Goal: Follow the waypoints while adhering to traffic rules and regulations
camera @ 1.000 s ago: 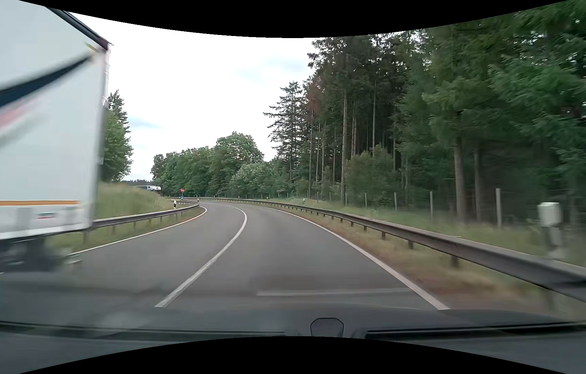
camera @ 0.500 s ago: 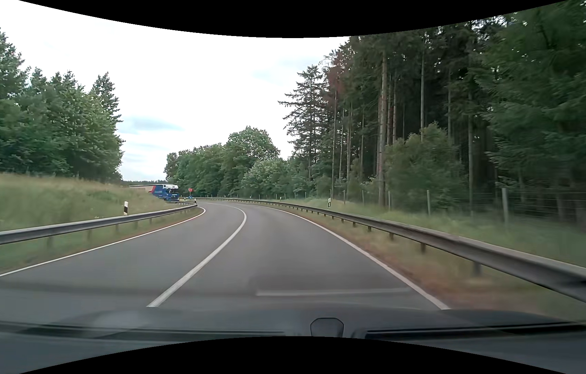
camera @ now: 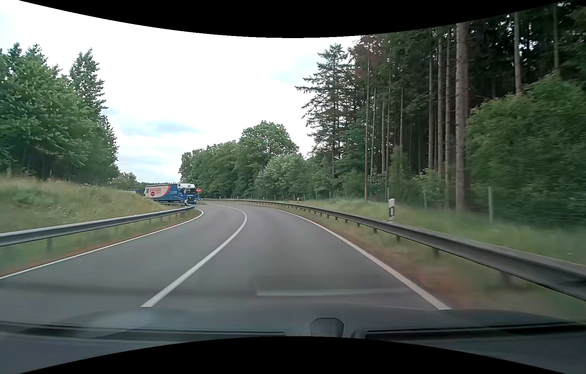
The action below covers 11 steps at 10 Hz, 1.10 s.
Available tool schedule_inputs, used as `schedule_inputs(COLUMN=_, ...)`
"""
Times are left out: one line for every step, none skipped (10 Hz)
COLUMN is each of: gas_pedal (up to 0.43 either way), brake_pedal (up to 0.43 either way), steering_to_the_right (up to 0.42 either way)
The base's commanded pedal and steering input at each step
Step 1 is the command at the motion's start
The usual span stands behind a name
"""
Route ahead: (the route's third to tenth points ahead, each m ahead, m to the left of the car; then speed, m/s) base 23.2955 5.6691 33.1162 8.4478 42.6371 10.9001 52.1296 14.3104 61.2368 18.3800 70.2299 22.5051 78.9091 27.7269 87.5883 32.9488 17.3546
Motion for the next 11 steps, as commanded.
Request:
schedule_inputs(gas_pedal=0.209, brake_pedal=0.0, steering_to_the_right=-0.044)
schedule_inputs(gas_pedal=0.209, brake_pedal=0.0, steering_to_the_right=-0.044)
schedule_inputs(gas_pedal=0.209, brake_pedal=0.0, steering_to_the_right=-0.044)
schedule_inputs(gas_pedal=0.209, brake_pedal=0.0, steering_to_the_right=-0.044)
schedule_inputs(gas_pedal=0.209, brake_pedal=0.0, steering_to_the_right=-0.043)
schedule_inputs(gas_pedal=0.209, brake_pedal=0.0, steering_to_the_right=-0.042)
schedule_inputs(gas_pedal=0.209, brake_pedal=0.0, steering_to_the_right=-0.041)
schedule_inputs(gas_pedal=0.209, brake_pedal=0.0, steering_to_the_right=-0.04)
schedule_inputs(gas_pedal=0.209, brake_pedal=0.0, steering_to_the_right=-0.04)
schedule_inputs(gas_pedal=0.209, brake_pedal=0.0, steering_to_the_right=-0.04)
schedule_inputs(gas_pedal=0.209, brake_pedal=0.0, steering_to_the_right=-0.041)
